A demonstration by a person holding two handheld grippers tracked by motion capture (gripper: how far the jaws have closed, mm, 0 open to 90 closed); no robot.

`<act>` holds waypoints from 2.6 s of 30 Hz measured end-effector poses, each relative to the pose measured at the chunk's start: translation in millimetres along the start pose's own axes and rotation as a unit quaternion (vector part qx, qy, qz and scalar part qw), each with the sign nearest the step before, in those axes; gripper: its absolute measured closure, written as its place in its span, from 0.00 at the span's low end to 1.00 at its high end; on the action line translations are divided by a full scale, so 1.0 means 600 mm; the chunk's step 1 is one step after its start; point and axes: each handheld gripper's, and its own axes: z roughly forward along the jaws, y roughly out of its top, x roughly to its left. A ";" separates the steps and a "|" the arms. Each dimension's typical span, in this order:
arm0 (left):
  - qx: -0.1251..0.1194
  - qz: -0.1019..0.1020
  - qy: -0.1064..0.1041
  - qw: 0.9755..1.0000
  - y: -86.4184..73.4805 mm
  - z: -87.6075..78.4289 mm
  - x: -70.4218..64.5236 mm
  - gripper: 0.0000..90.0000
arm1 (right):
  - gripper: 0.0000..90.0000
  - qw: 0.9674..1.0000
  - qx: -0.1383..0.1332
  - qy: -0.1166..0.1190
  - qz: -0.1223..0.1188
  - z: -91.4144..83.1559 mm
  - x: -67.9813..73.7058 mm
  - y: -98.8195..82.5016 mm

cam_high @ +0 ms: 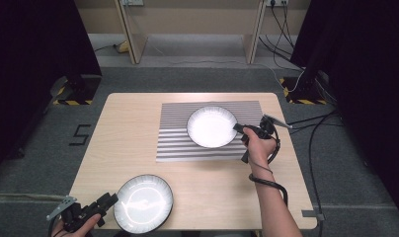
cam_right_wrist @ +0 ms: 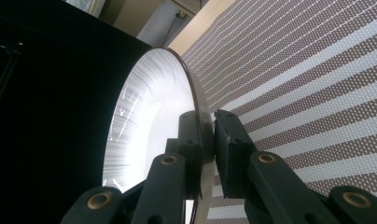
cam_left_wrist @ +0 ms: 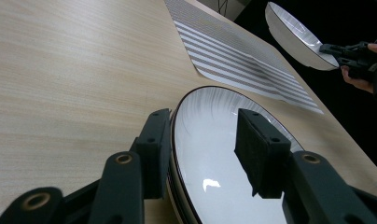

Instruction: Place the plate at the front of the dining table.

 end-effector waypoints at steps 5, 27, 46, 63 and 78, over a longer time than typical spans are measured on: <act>0.000 0.000 -0.001 1.000 0.000 0.000 0.001 0.61 | 0.90 1.000 0.000 -0.004 0.005 0.005 -0.004 0.004; 0.000 -0.003 0.000 1.000 -0.001 0.001 0.002 0.61 | 0.89 0.999 -0.010 -0.017 0.037 0.034 -0.027 0.018; 0.001 -0.004 0.002 1.000 -0.002 0.002 0.003 0.61 | 0.89 0.998 -0.019 -0.027 0.048 0.055 -0.033 0.036; 0.004 -0.004 0.001 1.000 -0.004 0.004 0.003 0.61 | 0.89 0.998 -0.021 -0.036 0.055 0.072 -0.041 0.048; 0.007 -0.003 -0.001 1.000 -0.004 0.004 0.005 0.61 | 0.88 0.996 -0.021 -0.038 0.073 0.094 -0.052 0.043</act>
